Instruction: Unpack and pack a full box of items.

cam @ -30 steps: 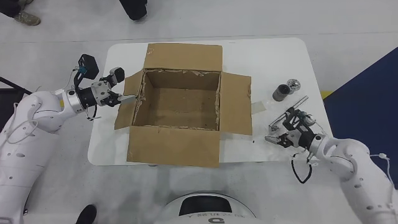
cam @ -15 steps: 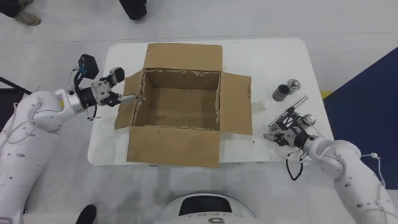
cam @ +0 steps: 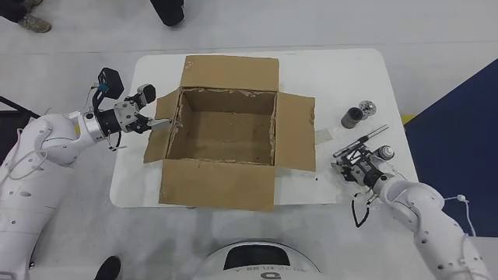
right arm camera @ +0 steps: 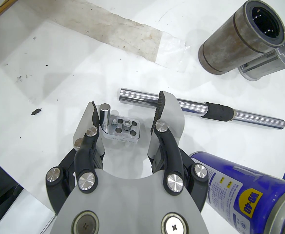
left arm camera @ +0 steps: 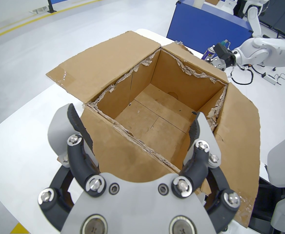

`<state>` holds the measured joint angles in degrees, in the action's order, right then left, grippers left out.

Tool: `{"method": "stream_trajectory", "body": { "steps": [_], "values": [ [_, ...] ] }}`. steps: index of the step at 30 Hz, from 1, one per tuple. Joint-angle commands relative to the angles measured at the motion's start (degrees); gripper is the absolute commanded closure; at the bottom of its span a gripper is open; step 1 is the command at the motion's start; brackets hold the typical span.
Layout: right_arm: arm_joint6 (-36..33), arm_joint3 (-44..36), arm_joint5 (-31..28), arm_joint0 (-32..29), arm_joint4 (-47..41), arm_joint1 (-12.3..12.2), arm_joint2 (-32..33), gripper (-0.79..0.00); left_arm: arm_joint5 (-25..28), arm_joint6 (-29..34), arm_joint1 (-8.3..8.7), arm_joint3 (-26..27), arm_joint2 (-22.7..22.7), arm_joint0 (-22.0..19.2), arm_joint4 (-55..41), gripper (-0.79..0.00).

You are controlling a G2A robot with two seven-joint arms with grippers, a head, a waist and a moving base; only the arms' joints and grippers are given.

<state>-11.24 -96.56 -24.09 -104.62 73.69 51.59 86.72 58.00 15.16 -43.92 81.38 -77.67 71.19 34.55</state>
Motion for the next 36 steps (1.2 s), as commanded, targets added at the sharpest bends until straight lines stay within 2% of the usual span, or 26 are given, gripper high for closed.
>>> {"method": "stream_trajectory", "body": {
  "steps": [1,5,8,15,17,18,20,21,27,30,32,33,36],
  "values": [
    [3.8,-1.5,1.3,-2.1,0.5,0.0,1.5,-0.345,0.0,0.0,0.0,0.0,0.0,0.0,0.0,-0.785],
    [8.4,-4.2,2.7,-6.2,1.6,-0.1,3.9,-0.366,0.0,0.0,0.0,0.0,0.0,0.0,0.0,-0.785],
    [9.2,-5.3,2.8,-7.8,2.1,0.0,4.9,-0.385,0.0,0.0,0.0,0.0,0.0,0.0,0.0,-0.785],
    [6.3,-5.2,2.6,-6.7,2.5,0.2,4.0,-0.536,0.0,0.0,0.0,0.0,0.0,0.0,0.0,-0.785],
    [5.1,-4.6,2.9,-5.9,2.7,0.4,3.5,-0.536,0.0,0.0,0.0,0.0,0.0,0.0,0.0,-0.785],
    [4.3,-4.3,3.1,-5.5,2.8,0.4,3.2,-0.489,0.0,0.0,0.0,0.0,0.0,0.0,0.0,-0.785],
    [3.3,-3.9,3.3,-4.8,2.9,0.5,2.7,-0.456,0.0,0.0,0.0,0.0,0.0,0.0,0.0,-0.785],
    [2.9,-3.6,3.3,-4.5,3.0,0.6,2.4,-0.394,0.0,0.0,0.0,0.0,0.0,0.0,0.0,-0.785],
    [0.8,-2.7,4.5,-3.1,3.4,0.9,1.3,-0.345,0.0,0.0,0.0,0.0,0.0,0.0,0.0,-0.785],
    [-0.3,-2.7,6.4,-2.6,3.8,1.2,0.9,-0.28,0.0,0.0,0.0,0.0,0.0,0.0,0.0,-0.785],
    [-0.7,-2.9,6.9,-2.5,3.9,1.3,0.6,-0.148,0.0,0.0,0.0,0.0,0.0,0.0,0.0,-0.785],
    [-0.7,-3.0,7.0,-2.5,4.0,1.3,0.7,0.0,0.0,0.0,0.0,0.0,0.0,0.0,0.0,-0.785],
    [0.7,-3.9,6.5,-3.2,3.8,1.3,1.5,0.0,0.0,0.0,0.0,0.0,0.0,0.0,0.0,-0.785]
  ]
}}
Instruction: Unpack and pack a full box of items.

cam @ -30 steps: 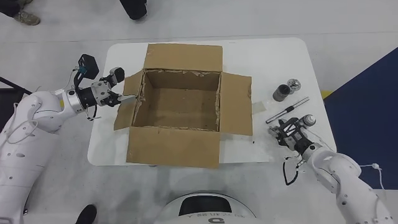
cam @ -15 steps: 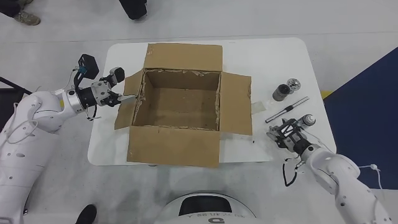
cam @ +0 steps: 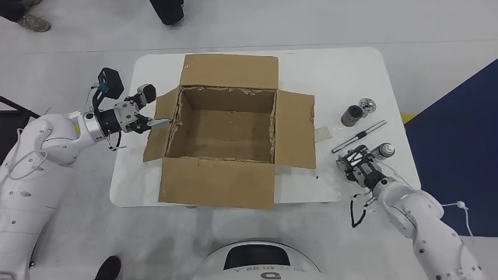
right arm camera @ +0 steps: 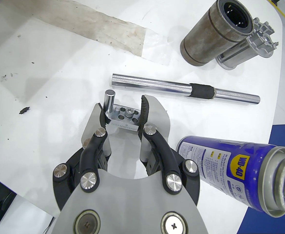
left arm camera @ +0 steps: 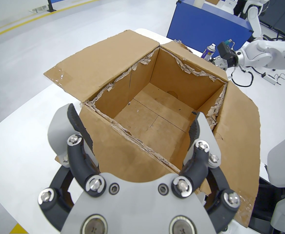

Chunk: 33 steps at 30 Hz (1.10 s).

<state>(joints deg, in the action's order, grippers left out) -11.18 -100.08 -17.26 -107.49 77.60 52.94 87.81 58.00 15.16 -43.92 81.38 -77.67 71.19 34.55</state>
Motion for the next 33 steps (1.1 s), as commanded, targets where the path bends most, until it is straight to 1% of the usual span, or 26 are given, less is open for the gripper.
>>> {"method": "stream_trajectory", "body": {
  "steps": [1,3,8,12,14,23,25,26,28,29,30,31,32,33],
  "values": [
    [1.6,-0.7,-0.8,-0.9,-0.3,0.0,1.0,0.0,0.0,0.0,0.0,0.0,0.0,0.0,0.0,-0.785],
    [4.0,-1.9,-1.7,-2.3,-1.0,-0.1,2.4,0.0,0.0,0.0,0.0,0.0,0.0,0.0,0.0,-0.785],
    [12.9,-5.5,-5.0,-5.7,-5.3,-0.2,6.8,0.0,0.0,0.0,0.0,0.0,0.0,0.0,0.0,-0.785],
    [17.5,-7.2,-9.5,-6.6,-10.6,-0.1,9.0,0.0,0.0,0.0,0.0,0.0,0.0,0.0,0.0,-0.785],
    [17.5,-7.1,-11.9,-7.0,-12.4,-0.2,9.7,0.0,0.0,0.0,0.0,0.0,0.0,0.0,0.0,-0.785],
    [16.9,-6.8,-11.4,-6.8,-13.0,-0.1,9.6,0.0,0.0,0.0,0.0,0.0,0.0,0.0,0.0,-0.785],
    [18.5,-8.7,-14.1,-5.2,-14.8,0.0,8.9,0.0,0.0,0.0,0.0,0.0,0.0,0.0,0.0,-0.785],
    [18.3,-9.4,-14.6,-4.1,-15.2,0.0,8.4,0.0,0.0,0.0,0.0,0.0,0.0,0.0,0.0,-0.785],
    [16.2,-12.3,-13.7,-0.7,-16.8,0.2,6.2,0.0,0.0,0.0,0.0,0.0,0.0,0.0,0.0,-0.785],
    [14.1,-14.2,-13.4,1.4,-17.0,0.3,4.4,0.0,0.0,0.0,0.0,0.0,0.0,0.0,0.0,-0.785],
    [11.6,-15.3,-11.8,3.6,-17.0,0.5,2.7,0.0,0.0,0.0,0.0,0.0,0.0,0.0,0.0,-0.785],
    [8.9,-16.9,-10.2,5.6,-16.4,0.7,0.2,0.0,0.0,0.0,0.0,0.0,0.0,0.0,0.0,-0.785],
    [5.8,-18.2,-9.9,7.9,-15.6,0.9,-2.8,0.0,0.0,0.0,0.0,0.0,0.0,0.0,0.0,-0.785],
    [2.7,-18.4,-8.1,10.4,-14.6,1.2,-5.4,0.0,0.0,0.0,0.0,0.0,0.0,0.0,0.0,-0.785]
  ]
}}
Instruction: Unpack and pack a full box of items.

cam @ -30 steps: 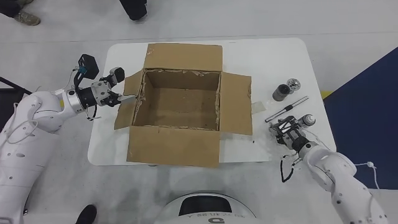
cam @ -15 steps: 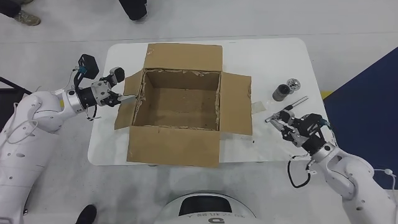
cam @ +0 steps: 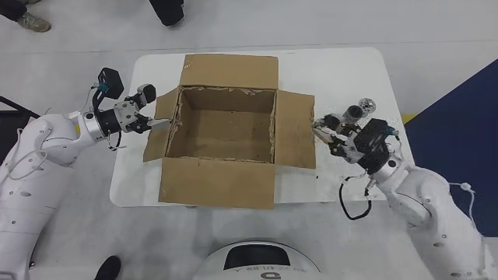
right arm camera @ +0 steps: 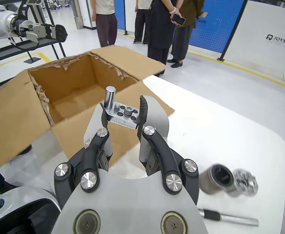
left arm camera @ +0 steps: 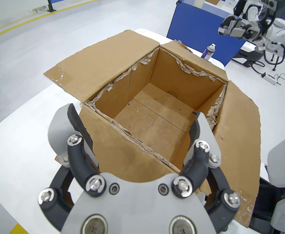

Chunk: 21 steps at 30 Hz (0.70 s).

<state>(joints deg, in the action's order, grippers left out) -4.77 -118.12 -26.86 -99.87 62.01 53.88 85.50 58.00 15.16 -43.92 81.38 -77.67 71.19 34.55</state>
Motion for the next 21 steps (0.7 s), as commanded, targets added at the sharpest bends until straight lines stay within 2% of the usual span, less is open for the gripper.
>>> {"method": "stream_trajectory", "body": {
  "steps": [1,4,10,16,21],
  "values": [
    [-6.8,-0.6,3.5,5.5,2.1,0.6,-6.4,0.0,0.0,0.0,0.0,0.0,0.0,0.0,0.0,-0.785],
    [-14.9,2.5,6.7,14.8,4.4,2.1,-16.6,0.0,0.0,0.0,0.0,0.0,0.0,0.0,0.0,-0.785],
    [-24.3,11.4,13.6,30.3,3.8,6.6,-33.8,0.0,0.0,0.0,0.0,0.0,0.0,0.0,0.0,-0.785],
    [-32.8,17.9,20.8,40.7,0.7,11.3,-44.7,0.0,0.0,0.0,0.0,0.0,0.0,0.0,0.0,-0.785],
    [-37.5,24.7,26.6,47.1,-0.5,15.3,-50.9,0.0,0.0,0.0,0.0,0.0,0.0,0.0,0.0,-0.785]
  ]
}}
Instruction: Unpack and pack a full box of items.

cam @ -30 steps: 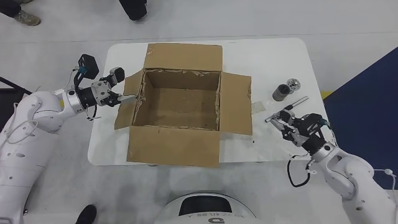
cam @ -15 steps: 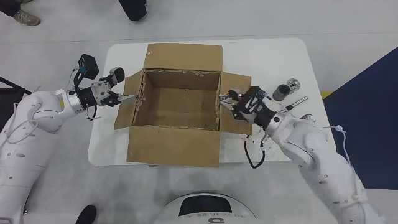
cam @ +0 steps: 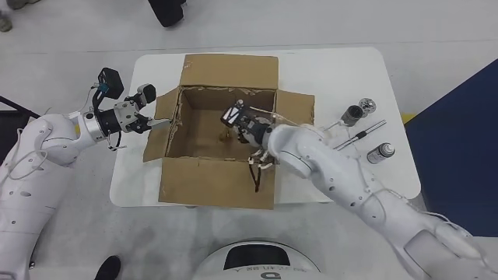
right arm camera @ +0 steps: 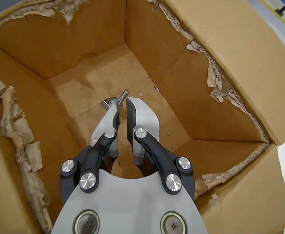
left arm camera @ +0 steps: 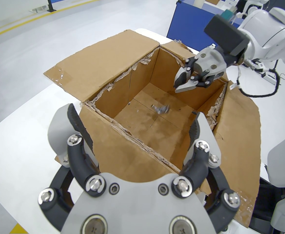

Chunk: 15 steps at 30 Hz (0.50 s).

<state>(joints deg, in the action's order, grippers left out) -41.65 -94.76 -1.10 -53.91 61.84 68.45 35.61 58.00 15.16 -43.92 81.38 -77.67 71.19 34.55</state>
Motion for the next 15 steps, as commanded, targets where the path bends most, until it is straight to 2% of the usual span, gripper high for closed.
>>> {"method": "stream_trajectory", "body": {
  "steps": [1,5,8,12,15],
  "values": [
    [-1.1,2.6,1.6,2.2,-0.9,1.4,-1.7,0.0,0.0,0.0,0.0,0.0,0.0,0.0,0.0,-0.785],
    [-1.6,3.9,3.1,3.9,-0.6,3.2,-3.8,0.0,0.0,0.0,0.0,0.0,0.0,0.0,0.0,-0.785],
    [0.7,0.7,3.5,2.6,1.5,3.0,-2.7,0.0,0.0,0.0,0.0,0.0,0.0,0.0,0.0,-0.785],
    [6.0,-7.5,1.2,-4.1,3.2,0.4,3.7,0.0,0.0,0.0,0.0,0.0,0.0,0.0,0.0,-0.785],
    [11.8,-15.3,-0.8,-13.1,5.3,-2.6,13.0,-0.006,0.0,0.0,0.0,0.0,0.0,0.0,0.0,-0.785]
  ]
}}
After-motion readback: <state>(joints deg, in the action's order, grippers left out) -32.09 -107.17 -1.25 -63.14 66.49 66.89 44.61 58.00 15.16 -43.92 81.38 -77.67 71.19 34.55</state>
